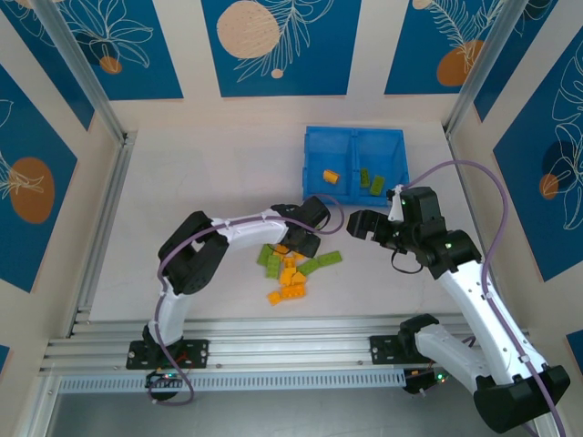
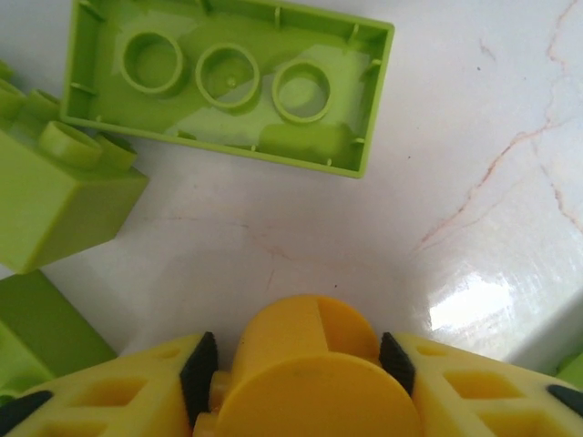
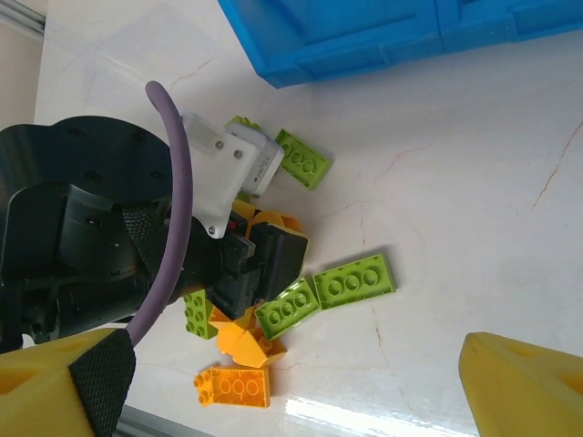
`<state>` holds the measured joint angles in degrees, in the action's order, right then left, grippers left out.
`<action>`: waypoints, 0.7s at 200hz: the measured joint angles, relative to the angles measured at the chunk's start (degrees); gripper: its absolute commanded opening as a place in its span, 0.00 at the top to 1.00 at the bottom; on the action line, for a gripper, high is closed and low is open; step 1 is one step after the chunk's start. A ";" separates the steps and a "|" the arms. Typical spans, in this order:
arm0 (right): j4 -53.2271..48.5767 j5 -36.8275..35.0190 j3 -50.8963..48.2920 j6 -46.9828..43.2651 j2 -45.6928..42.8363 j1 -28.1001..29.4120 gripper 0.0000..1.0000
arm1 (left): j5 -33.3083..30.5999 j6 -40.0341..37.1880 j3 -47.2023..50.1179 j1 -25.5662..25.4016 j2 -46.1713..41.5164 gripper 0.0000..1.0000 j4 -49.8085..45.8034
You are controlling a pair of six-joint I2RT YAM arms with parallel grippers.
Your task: Sort the legos into containers by color
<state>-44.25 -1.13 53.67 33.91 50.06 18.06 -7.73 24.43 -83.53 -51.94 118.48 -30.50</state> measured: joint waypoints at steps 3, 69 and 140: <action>0.02 0.09 0.00 0.02 0.00 -0.02 0.07 | 0.02 0.09 0.00 0.00 -0.02 0.58 0.07; -0.15 3.82 0.46 1.29 0.11 0.00 0.07 | -0.68 -0.63 -0.20 -0.04 -5.97 0.64 -0.20; 0.76 3.87 0.46 3.61 -2.64 0.17 0.07 | -8.20 -10.23 -33.07 3.30 3.74 0.67 2.47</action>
<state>-43.48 2.74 54.13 37.52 47.42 18.24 -15.92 14.20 -116.60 -48.64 122.21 -28.03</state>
